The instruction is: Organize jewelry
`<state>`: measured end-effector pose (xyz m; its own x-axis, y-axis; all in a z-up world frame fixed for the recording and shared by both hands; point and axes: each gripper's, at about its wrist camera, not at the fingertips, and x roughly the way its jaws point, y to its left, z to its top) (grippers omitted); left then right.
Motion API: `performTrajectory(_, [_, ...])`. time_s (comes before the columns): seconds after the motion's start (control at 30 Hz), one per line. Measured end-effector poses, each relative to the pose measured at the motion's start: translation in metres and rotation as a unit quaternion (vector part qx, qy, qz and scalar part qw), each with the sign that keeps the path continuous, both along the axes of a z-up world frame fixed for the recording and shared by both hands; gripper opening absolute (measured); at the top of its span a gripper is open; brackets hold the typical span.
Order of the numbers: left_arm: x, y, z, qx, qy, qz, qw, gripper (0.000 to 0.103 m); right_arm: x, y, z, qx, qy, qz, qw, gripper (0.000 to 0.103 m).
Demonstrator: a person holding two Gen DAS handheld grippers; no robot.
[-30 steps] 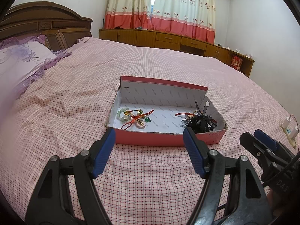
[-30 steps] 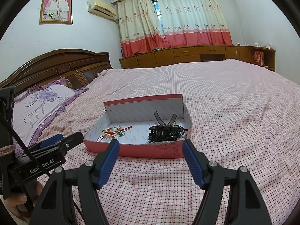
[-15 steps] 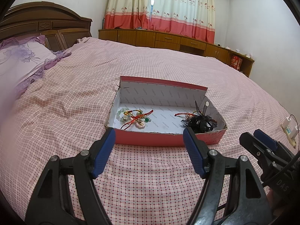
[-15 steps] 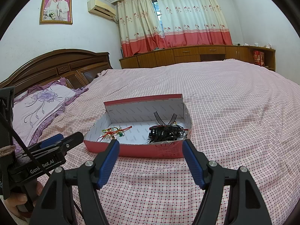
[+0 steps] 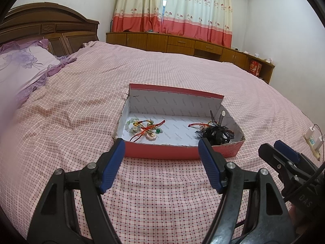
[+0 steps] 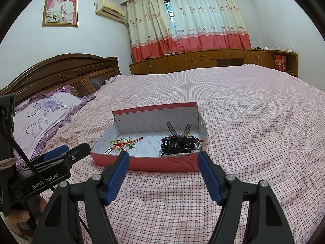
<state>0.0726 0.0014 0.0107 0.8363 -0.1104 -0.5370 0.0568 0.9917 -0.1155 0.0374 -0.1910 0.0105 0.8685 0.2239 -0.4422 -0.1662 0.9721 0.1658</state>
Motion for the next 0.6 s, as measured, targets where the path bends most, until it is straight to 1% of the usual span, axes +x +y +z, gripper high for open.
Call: performTrajectory(0.6, [0.0016,-0.001,0.0017,-0.003,-0.001,-0.004,1.0,0.067,0.0001,0.0002,-0.0002,0.001,0.001,0.0,1.0,0.072])
